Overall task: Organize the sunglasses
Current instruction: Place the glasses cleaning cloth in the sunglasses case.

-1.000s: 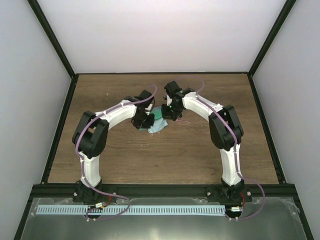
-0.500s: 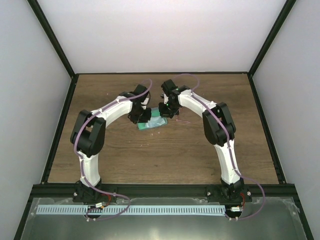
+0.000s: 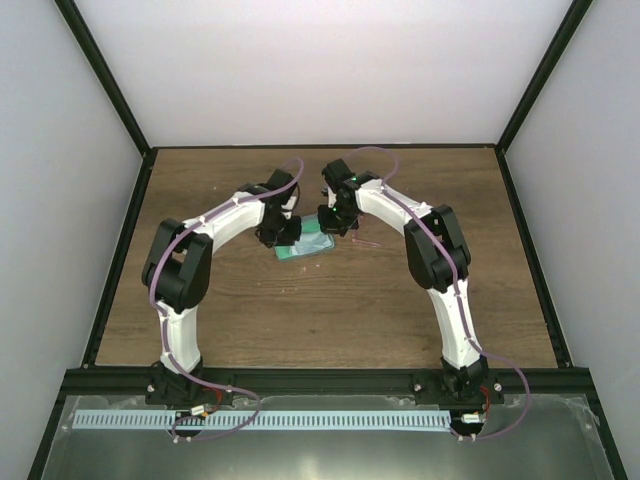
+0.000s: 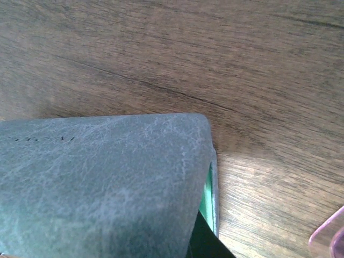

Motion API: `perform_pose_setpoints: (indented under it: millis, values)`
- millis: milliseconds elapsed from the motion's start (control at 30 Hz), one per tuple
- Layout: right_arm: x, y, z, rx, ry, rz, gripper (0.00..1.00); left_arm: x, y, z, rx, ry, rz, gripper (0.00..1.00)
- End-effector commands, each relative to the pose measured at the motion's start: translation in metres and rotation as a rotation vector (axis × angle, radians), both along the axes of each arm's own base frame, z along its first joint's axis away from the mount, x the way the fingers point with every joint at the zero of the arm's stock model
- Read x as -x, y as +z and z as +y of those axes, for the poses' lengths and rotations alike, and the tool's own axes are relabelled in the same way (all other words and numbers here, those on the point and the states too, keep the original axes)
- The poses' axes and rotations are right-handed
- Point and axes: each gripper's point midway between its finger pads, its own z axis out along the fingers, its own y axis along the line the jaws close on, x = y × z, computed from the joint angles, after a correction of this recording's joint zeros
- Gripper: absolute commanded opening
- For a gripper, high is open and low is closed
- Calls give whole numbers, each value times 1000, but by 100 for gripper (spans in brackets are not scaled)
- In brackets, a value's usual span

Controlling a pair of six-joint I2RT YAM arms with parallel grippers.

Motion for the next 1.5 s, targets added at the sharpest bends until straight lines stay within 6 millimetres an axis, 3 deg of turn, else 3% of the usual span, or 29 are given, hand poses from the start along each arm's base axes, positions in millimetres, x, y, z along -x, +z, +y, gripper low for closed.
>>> perform_pose_setpoints:
  millis: [0,433,1067,1200,1367,1467]
  values:
    - [-12,4,10,-8,22,-47,1,4,-8,6,-22,-8,12,4]
    - [-14,2,15,-30,38,-64,1,8,-19,13,-49,11,25,4]
    - [-8,0,13,-31,65,-66,1,-9,-24,22,-120,54,-4,4]
    - [-6,-1,12,-32,69,-64,1,-11,-24,22,-129,59,-9,11]
    - [-6,5,9,-25,67,-88,23,-9,-27,23,-133,64,8,20]
    - [-7,12,8,-26,65,-110,31,-6,-27,25,-136,67,8,26]
